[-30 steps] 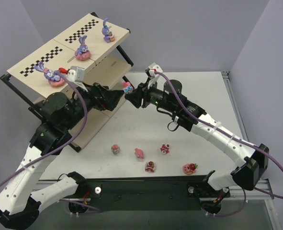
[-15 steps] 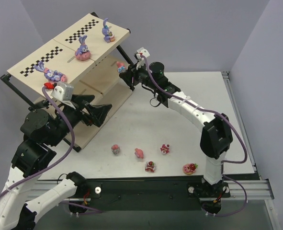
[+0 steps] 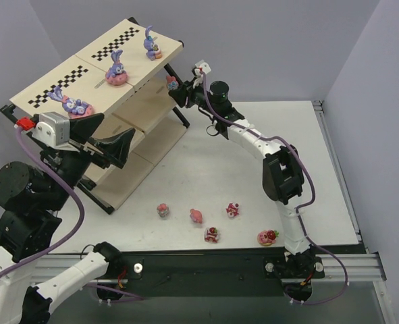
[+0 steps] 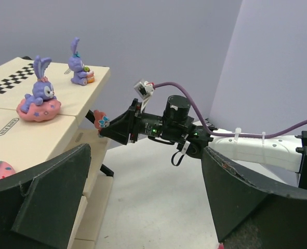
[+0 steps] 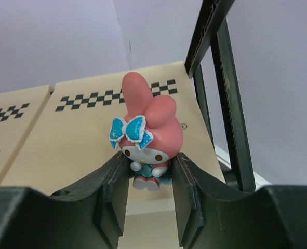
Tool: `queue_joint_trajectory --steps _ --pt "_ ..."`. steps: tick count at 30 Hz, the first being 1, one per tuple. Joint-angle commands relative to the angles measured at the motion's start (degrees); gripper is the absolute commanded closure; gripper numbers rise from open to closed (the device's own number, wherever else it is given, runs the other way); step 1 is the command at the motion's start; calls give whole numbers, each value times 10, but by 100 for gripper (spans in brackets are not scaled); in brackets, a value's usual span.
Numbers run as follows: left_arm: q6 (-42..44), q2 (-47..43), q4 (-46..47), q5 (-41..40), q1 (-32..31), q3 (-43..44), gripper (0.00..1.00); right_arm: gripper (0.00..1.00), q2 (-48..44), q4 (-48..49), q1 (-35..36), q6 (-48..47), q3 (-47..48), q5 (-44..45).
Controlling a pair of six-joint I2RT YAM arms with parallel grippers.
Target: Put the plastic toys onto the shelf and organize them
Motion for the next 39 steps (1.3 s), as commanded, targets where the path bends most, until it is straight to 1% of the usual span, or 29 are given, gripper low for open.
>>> queue_joint_trajectory --steps 1,4,9,18,22,33,34,37,39 --pt "30 0 14 -25 2 20 3 100 -7 112 4 13 37 -41" --pt "38 -4 17 -47 3 17 3 100 0 113 12 9 36 -37" --pt "53 -16 16 -110 2 4 3 100 6 107 27 -15 33 -16" --pt "82 -33 2 -160 2 -5 3 100 22 92 44 -37 40 4" --pt "87 -36 2 -197 2 -11 3 100 24 81 49 -48 35 12" --pt "91 -40 5 -209 2 -24 3 100 24 69 50 -61 26 20" --pt "91 -41 5 -210 2 -24 3 97 24 62 49 -61 27 21" --pt "90 -42 5 -214 2 -27 3 93 26 57 49 -61 27 27" --pt "88 -43 4 -214 2 -29 3 92 28 57 49 -61 26 29"
